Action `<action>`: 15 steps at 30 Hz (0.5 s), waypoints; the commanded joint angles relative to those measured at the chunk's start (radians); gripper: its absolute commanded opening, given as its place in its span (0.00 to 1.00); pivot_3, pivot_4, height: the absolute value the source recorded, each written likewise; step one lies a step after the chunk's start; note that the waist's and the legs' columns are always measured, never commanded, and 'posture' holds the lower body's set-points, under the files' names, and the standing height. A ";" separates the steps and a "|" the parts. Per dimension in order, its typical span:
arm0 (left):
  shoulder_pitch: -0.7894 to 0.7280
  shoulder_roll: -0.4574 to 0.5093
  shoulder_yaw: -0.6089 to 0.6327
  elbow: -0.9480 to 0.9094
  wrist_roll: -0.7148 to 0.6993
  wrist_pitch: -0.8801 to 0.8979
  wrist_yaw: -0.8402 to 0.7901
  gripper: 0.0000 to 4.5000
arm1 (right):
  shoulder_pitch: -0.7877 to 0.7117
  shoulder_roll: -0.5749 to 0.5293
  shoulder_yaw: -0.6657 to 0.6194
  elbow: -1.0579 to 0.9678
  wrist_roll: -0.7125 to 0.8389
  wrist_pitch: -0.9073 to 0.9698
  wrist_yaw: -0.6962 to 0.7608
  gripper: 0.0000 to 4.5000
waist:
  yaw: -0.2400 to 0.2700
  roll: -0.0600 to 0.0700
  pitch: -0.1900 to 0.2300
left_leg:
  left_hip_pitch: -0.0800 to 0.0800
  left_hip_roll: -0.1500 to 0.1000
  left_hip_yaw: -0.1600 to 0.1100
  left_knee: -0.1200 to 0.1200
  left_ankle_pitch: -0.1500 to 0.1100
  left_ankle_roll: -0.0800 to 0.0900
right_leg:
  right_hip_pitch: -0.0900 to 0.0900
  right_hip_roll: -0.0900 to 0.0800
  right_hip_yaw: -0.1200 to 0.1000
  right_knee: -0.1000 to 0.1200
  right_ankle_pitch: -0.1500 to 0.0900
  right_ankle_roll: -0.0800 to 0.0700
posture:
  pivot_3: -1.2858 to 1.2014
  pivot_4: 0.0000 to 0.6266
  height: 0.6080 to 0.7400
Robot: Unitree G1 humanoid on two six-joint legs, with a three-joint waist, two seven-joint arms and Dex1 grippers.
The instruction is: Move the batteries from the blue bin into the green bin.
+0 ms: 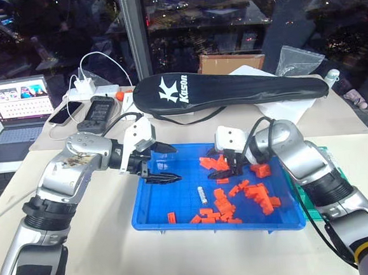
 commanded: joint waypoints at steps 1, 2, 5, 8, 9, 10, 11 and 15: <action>-0.017 0.003 0.000 -0.008 0.008 -0.024 -0.007 1.00 | -0.005 0.032 0.028 -0.009 -0.016 0.010 -0.043 0.82 | -0.001 0.000 0.000 | 0.000 0.000 0.000 0.000 0.000 0.000 | 0.000 0.000 0.000 0.000 0.000 0.000 | 0.52 0.24 0.93; -0.016 0.002 -0.003 -0.012 0.010 -0.025 -0.007 1.00 | 0.001 0.032 0.052 0.003 -0.035 -0.007 -0.043 0.82 | -0.001 0.000 0.000 | 0.000 0.000 0.000 0.000 0.000 0.000 | 0.000 0.000 0.000 0.000 0.000 0.000 | 0.52 0.24 0.93; -0.023 0.010 -0.017 -0.014 0.028 -0.034 -0.015 1.00 | 0.015 0.051 0.091 0.050 -0.055 -0.028 -0.056 0.82 | -0.002 0.000 0.000 | 0.000 0.000 -0.001 0.000 0.000 0.000 | -0.001 0.000 -0.001 0.000 0.000 0.000 | 0.52 0.24 0.93; -0.024 0.023 -0.027 -0.028 0.037 -0.040 -0.030 1.00 | 0.030 0.053 0.120 0.080 -0.080 -0.060 -0.060 0.82 | -0.001 0.000 0.000 | -0.001 0.000 -0.001 0.000 0.000 0.000 | -0.001 0.000 -0.001 0.000 0.000 0.000 | 0.52 0.24 0.93; -0.023 0.023 -0.024 -0.034 0.032 -0.035 -0.032 1.00 | 0.033 0.055 0.124 0.087 -0.082 -0.064 -0.062 0.82 | -0.001 0.000 0.000 | -0.001 0.000 -0.001 0.000 0.000 0.000 | -0.001 0.000 -0.002 0.000 0.000 -0.001 | 0.52 0.24 0.93; -0.022 0.023 -0.022 -0.038 0.030 -0.031 -0.032 1.00 | 0.035 0.054 0.133 0.097 -0.091 -0.078 -0.062 0.82 | -0.001 0.000 0.000 | -0.001 0.000 -0.001 0.000 0.000 0.000 | -0.001 0.000 -0.002 0.000 0.000 -0.001 | 0.52 0.24 0.93; -0.023 0.024 -0.020 -0.037 0.030 -0.029 -0.031 1.00 | 0.033 0.056 0.137 0.107 -0.095 -0.084 -0.063 0.82 | -0.001 0.000 0.000 | -0.001 0.000 -0.001 0.000 0.000 0.000 | -0.001 0.000 -0.002 0.000 0.000 -0.001 | 0.52 0.24 0.93; -0.020 0.029 -0.007 -0.030 0.029 -0.027 -0.028 1.00 | 0.033 0.066 0.149 0.144 -0.104 -0.099 -0.059 0.82 | -0.001 0.000 0.000 | 0.000 0.000 -0.001 0.000 0.000 0.000 | -0.001 0.000 -0.002 0.000 0.000 -0.001 | 0.52 0.24 0.93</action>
